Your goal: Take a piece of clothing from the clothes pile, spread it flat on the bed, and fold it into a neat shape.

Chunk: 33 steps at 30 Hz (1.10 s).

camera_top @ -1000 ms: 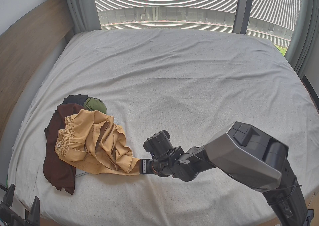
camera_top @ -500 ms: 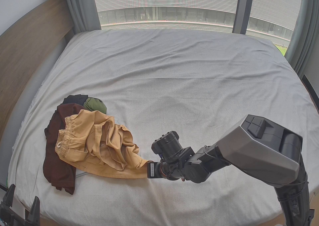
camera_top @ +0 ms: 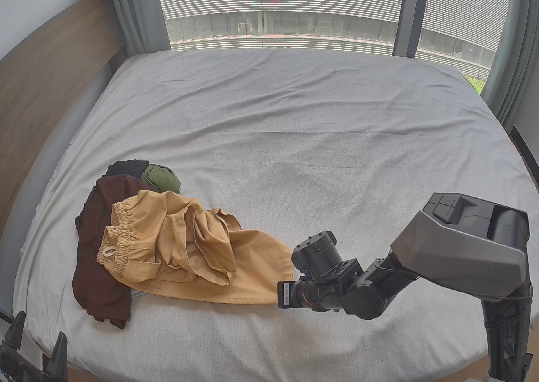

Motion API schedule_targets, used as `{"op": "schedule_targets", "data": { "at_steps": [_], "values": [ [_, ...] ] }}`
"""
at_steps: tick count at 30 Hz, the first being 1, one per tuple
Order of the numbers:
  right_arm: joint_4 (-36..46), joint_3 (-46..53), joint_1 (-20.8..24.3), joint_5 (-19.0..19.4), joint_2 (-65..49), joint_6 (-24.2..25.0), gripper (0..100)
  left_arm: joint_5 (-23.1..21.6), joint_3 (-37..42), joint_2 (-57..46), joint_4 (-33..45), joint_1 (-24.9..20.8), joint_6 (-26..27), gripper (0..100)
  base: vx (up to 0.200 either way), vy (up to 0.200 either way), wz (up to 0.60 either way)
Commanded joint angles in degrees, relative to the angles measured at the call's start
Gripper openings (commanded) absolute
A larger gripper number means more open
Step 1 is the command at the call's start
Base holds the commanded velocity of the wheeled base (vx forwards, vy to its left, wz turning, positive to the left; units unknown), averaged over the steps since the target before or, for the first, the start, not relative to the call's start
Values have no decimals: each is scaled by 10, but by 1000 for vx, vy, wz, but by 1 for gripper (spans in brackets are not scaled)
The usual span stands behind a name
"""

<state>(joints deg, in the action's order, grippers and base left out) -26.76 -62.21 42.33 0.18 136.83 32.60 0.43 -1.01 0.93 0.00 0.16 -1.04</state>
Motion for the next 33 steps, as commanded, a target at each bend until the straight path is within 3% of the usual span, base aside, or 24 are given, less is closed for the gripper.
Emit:
{"op": "schedule_targets", "data": {
  "at_steps": [1, 33],
  "values": [
    [-5, 38, -16, 0, -19, 1, 0, 0, 10, -7, 0, 0, 0, 100, 0, 0, 0],
    [-197, 247, -71, -3, -48, -5, 0, 0, 10, -7, 0, 0, 1, 100, 0, 0, 0]
  ]
}}
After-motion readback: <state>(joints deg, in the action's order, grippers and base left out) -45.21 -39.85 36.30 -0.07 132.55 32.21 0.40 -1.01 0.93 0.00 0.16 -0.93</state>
